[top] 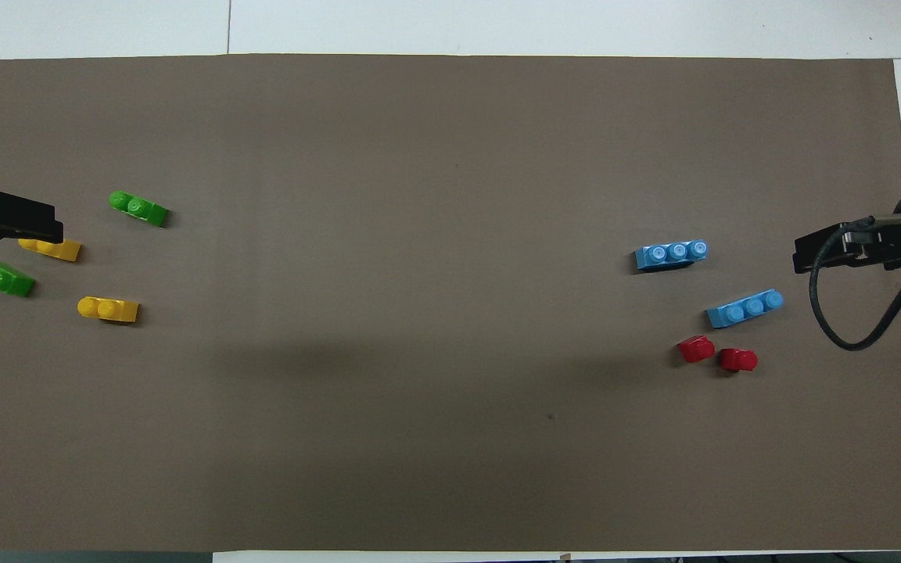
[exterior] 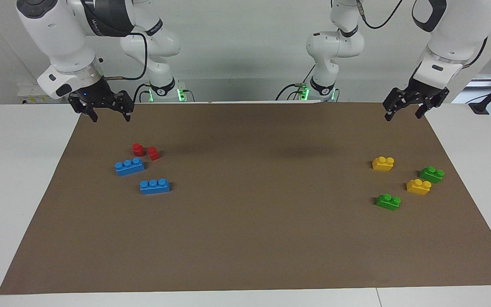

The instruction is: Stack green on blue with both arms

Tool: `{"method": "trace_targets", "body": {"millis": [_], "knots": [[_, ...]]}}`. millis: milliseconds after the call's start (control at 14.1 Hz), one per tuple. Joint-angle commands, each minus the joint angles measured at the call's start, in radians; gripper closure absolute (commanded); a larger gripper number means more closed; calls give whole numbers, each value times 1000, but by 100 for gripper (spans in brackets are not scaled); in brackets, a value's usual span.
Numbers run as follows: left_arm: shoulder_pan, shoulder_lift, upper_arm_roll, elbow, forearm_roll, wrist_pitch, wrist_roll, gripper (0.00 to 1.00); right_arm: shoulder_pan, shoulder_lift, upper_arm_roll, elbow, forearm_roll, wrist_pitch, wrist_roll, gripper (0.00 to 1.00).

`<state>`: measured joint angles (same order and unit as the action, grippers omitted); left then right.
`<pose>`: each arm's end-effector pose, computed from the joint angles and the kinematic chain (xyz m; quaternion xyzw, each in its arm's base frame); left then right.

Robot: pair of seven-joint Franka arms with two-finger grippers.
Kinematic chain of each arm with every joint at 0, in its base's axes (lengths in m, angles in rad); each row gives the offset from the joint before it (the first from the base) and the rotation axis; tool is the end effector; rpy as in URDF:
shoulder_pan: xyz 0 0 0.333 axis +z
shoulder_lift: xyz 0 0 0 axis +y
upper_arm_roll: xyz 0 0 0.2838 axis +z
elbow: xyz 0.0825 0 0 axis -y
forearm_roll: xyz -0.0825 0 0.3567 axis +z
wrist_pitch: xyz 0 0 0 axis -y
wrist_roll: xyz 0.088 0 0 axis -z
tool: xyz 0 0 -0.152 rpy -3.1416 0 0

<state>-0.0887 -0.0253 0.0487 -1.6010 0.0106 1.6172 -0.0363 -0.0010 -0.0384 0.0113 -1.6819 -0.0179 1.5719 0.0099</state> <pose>0.5263 -0.0192 0.5513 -0.9998 0.0020 -0.0209 0.0039 0.5102 0.0026 0.5182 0.9993 0.0005 -0.0357 0.0095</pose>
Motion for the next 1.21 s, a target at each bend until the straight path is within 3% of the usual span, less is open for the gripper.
{"method": "trace_targets", "body": {"millis": [0,711,995,1137], "knots": [[9,-2,-6,6,-11,7,16,0,-8,-18,4,-19,19,-4,9,0],[10,-2,-6,4,-11,6,16,0,-8,-29,3,-42,19,8,50,0],[9,-2,-6,6,-11,7,15,0,-5,-23,4,-99,24,95,379,0],[10,-4,-6,6,-11,7,16,0,-20,6,4,-94,87,120,551,0]]}}
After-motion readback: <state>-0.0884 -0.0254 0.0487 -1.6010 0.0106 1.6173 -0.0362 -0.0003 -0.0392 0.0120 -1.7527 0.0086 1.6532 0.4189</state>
